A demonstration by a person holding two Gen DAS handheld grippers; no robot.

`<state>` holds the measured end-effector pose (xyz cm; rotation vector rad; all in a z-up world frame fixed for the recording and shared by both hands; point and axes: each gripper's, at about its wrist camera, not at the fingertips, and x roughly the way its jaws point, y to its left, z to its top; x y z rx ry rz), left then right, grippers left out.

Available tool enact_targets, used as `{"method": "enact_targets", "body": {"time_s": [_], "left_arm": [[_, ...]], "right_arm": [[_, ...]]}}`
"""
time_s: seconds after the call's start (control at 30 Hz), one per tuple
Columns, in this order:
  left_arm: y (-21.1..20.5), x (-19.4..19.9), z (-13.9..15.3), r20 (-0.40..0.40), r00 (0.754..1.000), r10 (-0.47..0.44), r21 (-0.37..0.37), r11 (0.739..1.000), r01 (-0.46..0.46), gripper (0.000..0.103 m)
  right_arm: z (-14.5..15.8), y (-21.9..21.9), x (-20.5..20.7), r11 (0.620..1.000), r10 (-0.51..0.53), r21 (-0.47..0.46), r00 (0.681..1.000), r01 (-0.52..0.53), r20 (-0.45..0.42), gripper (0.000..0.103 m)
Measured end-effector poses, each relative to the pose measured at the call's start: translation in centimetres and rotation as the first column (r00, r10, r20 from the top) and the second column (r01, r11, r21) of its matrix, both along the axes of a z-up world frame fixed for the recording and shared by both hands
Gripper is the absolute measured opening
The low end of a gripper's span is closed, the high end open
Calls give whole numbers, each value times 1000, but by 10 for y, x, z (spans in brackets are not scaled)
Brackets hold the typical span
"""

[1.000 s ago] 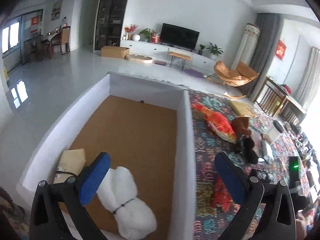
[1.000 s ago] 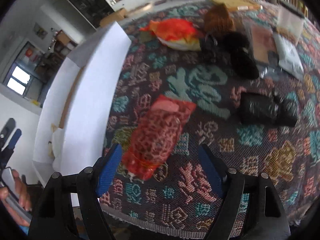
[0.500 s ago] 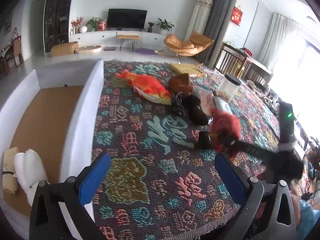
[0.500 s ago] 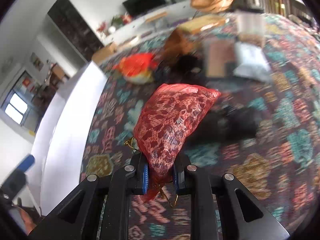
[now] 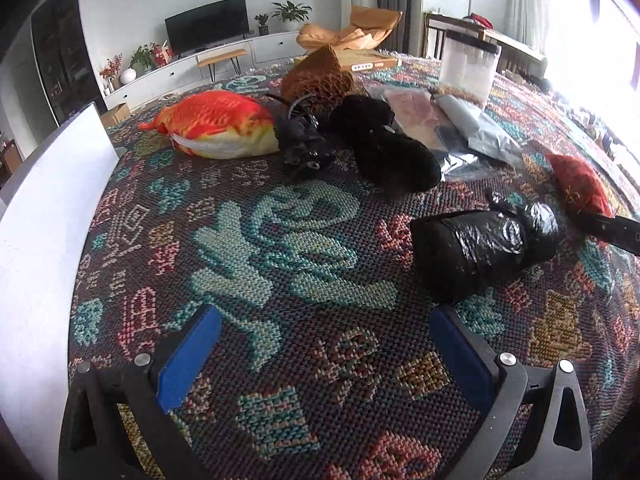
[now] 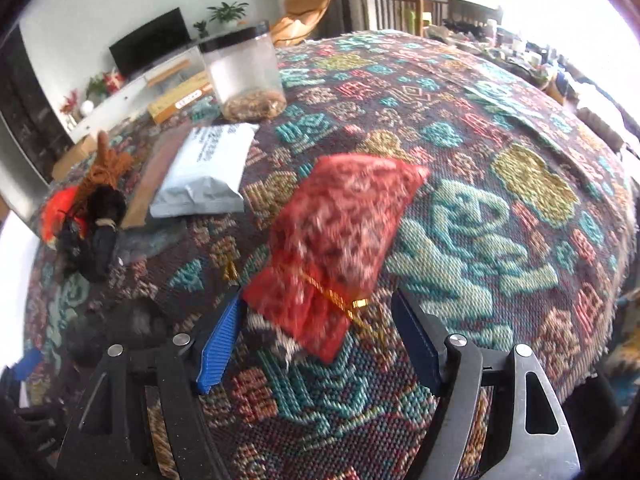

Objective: Organize soft objects

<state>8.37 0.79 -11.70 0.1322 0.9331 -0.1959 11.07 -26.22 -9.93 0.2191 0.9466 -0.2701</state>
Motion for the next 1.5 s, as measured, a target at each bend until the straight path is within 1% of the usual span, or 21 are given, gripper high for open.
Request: {"method": "enact_targets", "body": {"time_s": [0.03,0.07,0.13,0.17,0.2,0.27,0.4,0.57,1.5], "left_arm": [[-3,3,-5,-12,1000,-8,6,1000,8,103],[-3,4,-4,-7,1000,-9,-12,1000,9,103],[-4,14,-5,-20,1000,2,-21,1000,-2,103],[-4,21,-5,-19,1000,12,-23,1000,-12,103],[-5,29,-5,-20,999,25,-18,1000,-25,103],[-4,46,-6,-20,998,58,-24,998,-58,103],[-2,68,-8,-19,994,109,-28,994,-110,103],[-1,72,-9,-18,994,110,-26,994,-111,103],[-1,72,-8,-18,994,110,-27,994,-111,103]], "right_arm": [[1,3,2,999,21,-34,1000,-21,6,77],[0,8,4,997,36,-67,999,-36,4,80],[-11,10,14,995,37,-95,998,-42,-60,83],[-15,6,17,997,31,-73,997,-36,-65,85],[-15,6,17,997,31,-73,997,-36,-65,85],[-17,-6,20,999,-8,-42,1000,7,-27,90],[-18,-4,21,998,-11,-59,1000,9,-21,92],[-17,-3,21,998,-12,-59,1000,11,-20,92],[-17,-3,21,998,-12,-59,1000,11,-20,92]]}}
